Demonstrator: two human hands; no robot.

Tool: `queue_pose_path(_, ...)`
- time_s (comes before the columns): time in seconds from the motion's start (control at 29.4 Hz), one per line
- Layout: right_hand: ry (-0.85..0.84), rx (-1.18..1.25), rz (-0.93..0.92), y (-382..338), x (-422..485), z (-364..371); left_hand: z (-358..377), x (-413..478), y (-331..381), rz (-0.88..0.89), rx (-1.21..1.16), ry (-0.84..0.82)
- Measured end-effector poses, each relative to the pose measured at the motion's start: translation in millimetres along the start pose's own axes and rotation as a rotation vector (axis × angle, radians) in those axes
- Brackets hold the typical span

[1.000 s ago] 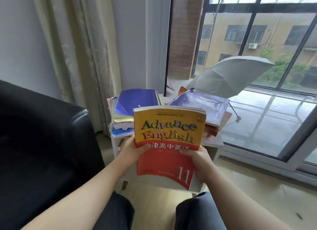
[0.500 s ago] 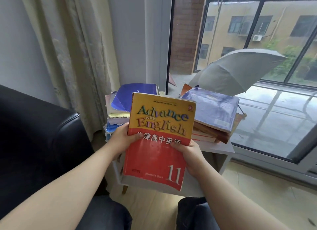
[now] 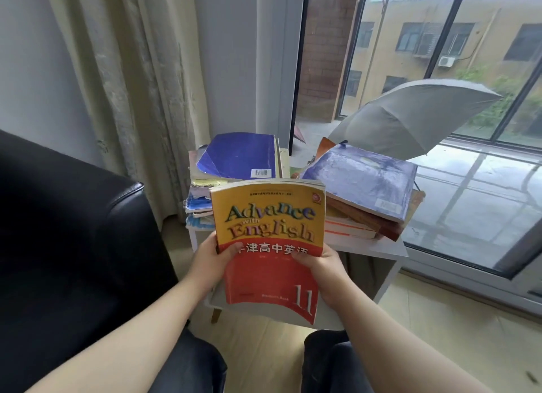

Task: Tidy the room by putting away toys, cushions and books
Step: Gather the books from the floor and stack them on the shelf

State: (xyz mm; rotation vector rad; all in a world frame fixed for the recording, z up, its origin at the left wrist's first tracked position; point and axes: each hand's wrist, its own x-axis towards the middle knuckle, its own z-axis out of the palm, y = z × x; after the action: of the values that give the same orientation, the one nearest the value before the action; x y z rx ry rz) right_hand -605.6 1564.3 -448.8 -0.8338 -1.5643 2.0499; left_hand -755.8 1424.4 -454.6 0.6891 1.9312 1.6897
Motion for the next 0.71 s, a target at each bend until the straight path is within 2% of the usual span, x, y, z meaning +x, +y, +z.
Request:
queue_pose_path(0.2,0.064,0.027,0.026,7,2,-1,3,14,2,-0.015,0.140,-0.014)
queue_pose_path(0.34,0.108,0.027,-0.020,2,13,1,9,28,8,0.034,0.176,0.010)
queue_pose_path(0.54,0.066,-0.009,-0.013,1,23,4,8,34,6,0.060,0.119,0.043)
queue_pose_path(0.71,0.035,-0.087,0.009,2,16,-9,0,20,-1,0.034,0.157,-0.060)
